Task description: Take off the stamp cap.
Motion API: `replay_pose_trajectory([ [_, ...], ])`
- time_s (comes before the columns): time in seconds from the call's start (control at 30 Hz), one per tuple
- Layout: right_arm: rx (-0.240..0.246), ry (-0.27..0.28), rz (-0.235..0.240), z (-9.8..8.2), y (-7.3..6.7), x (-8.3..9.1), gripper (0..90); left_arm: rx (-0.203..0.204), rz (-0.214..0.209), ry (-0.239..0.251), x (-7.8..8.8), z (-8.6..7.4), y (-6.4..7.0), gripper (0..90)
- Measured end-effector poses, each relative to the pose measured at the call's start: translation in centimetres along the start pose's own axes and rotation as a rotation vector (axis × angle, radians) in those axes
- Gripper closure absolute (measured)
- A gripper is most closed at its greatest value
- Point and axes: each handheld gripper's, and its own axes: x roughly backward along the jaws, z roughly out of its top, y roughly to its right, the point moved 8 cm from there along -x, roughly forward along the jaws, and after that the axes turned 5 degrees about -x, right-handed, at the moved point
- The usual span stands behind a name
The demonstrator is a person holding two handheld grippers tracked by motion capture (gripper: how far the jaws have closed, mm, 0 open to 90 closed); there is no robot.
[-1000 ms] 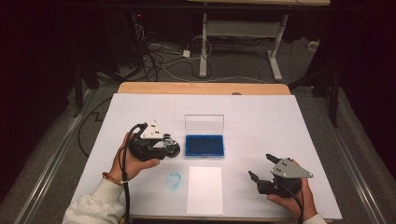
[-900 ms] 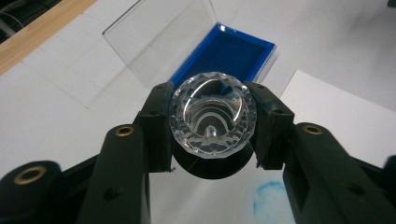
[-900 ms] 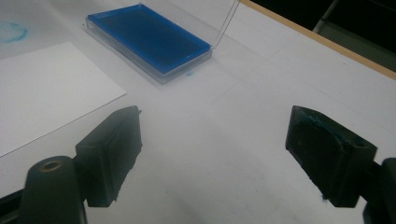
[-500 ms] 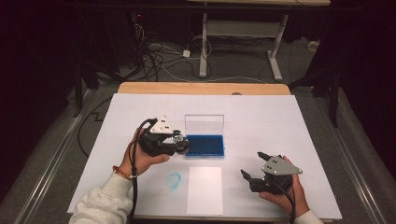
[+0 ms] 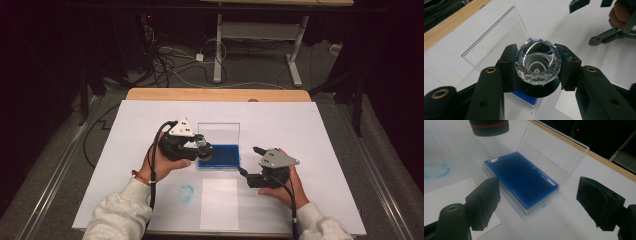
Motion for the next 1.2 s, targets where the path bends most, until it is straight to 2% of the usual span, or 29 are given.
replay_pose_trajectory([
  [0.07, -0.003, -0.029, 0.027, 0.4, -0.5, -1.5, 19.1, 0.009, -0.012, 0.006, -0.1, 0.2, 0.1, 54.9],
  [0.13, -0.002, -0.029, 0.041, 0.6, -0.8, -1.8, 21.3, 0.018, -0.028, 0.014, -0.3, 0.4, 0.2, 54.9],
  [0.17, -0.009, -0.025, 0.076, 1.0, -1.5, -2.5, 23.4, 0.024, -0.033, 0.018, -0.4, 0.5, 0.2, 54.9],
  [0.2, -0.009, -0.027, 0.091, 1.2, -1.9, -2.8, 22.8, 0.025, -0.036, 0.020, -0.4, 0.6, 0.3, 54.9],
  [0.27, 0.001, -0.033, 0.108, 1.5, -2.6, -3.6, 22.1, 0.033, -0.034, 0.028, -0.6, 0.8, 0.3, 54.9],
  [0.33, -0.011, -0.030, 0.126, 1.9, -3.2, -4.1, 23.0, 0.030, -0.037, 0.034, -0.7, 1.0, 0.4, 54.9],
  [0.4, -0.003, -0.027, 0.127, 2.1, -3.4, -4.3, 25.1, 0.026, -0.038, 0.038, -0.8, 1.2, 0.5, 54.9],
  [0.43, -0.024, -0.013, 0.136, 2.5, -3.6, -4.7, 24.8, 0.029, -0.036, 0.043, -0.8, 1.3, 0.5, 54.9],
  [0.5, -0.025, -0.006, 0.146, 2.8, -3.9, -5.0, 24.1, 0.035, -0.043, 0.053, -0.9, 1.4, 0.6, 54.9],
  [0.67, 0.001, -0.001, 0.141, 3.2, -4.3, -5.4, 24.3, 0.038, -0.056, 0.068, -0.9, 1.4, 0.9, 54.9],
  [0.83, 0.011, -0.005, 0.145, 3.4, -4.8, -5.6, 30.6, 0.035, -0.067, 0.066, -1.2, 1.4, 1.4, 54.9],
  [0.87, 0.022, -0.011, 0.129, 3.3, -4.8, -5.7, 31.4, 0.030, -0.066, 0.064, -1.3, 1.4, 1.5, 54.8],
  [0.97, 0.014, 0.003, 0.121, 3.4, -4.7, -5.5, 34.6, 0.025, -0.076, 0.061, -1.5, 1.3, 1.8, 54.9],
  [1.2, 0.038, -0.009, 0.124, 3.1, -5.1, -5.6, 37.9, 0.033, -0.082, 0.059, -1.7, 1.1, 1.9, 54.8],
])
